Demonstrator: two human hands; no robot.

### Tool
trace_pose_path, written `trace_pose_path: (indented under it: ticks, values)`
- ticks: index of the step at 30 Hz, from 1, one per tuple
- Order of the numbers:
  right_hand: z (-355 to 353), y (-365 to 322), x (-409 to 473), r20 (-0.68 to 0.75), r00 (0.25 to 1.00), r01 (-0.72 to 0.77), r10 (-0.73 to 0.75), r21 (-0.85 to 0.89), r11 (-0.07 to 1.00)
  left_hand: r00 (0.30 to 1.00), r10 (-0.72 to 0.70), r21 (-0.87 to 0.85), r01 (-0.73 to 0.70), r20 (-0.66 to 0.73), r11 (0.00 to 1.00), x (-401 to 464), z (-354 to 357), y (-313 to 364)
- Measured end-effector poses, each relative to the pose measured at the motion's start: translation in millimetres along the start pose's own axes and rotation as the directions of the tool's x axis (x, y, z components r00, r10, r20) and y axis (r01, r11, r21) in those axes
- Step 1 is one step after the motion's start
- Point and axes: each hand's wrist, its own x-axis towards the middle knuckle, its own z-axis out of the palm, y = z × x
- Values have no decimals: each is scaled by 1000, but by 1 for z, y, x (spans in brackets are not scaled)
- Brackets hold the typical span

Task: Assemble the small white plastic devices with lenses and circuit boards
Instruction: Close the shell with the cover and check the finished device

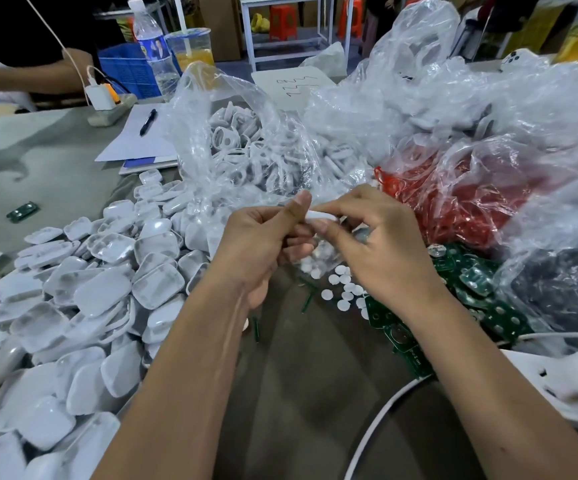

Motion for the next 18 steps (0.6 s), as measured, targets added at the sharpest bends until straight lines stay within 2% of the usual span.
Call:
trace_pose_path:
  ticks: [2, 4, 6, 8, 10, 14, 18]
  values:
    - [0, -3, 0, 3, 991, -134, 135, 188, 973, 999, 28, 24, -27, -34, 999, 0, 2, -1]
    - [0, -8, -1, 67, 939, -324, 338, 505, 800, 997, 51, 7, -51, -54, 999, 1, 3, -3]
    - [-2, -12, 0, 141, 881, -420, 451, 671, 611, 994, 93, 9, -93, -53, 996, 2, 5, -6]
    - [-4, -15, 2, 208, 849, -469, 485, 717, 515, 992, 120, -12, -121, -44, 993, 1, 8, -9]
    - [-7, -15, 2, 264, 838, -497, 478, 729, 471, 992, 123, -18, -123, -36, 992, 0, 11, -10]
    - [-15, -14, 3, 365, 832, -537, 419, 721, 438, 992, 122, 13, -122, -26, 992, 1, 11, -9]
    - [-16, -14, 2, 374, 828, -548, 418, 697, 462, 994, 114, -7, -114, -1, 993, 1, 11, -10]
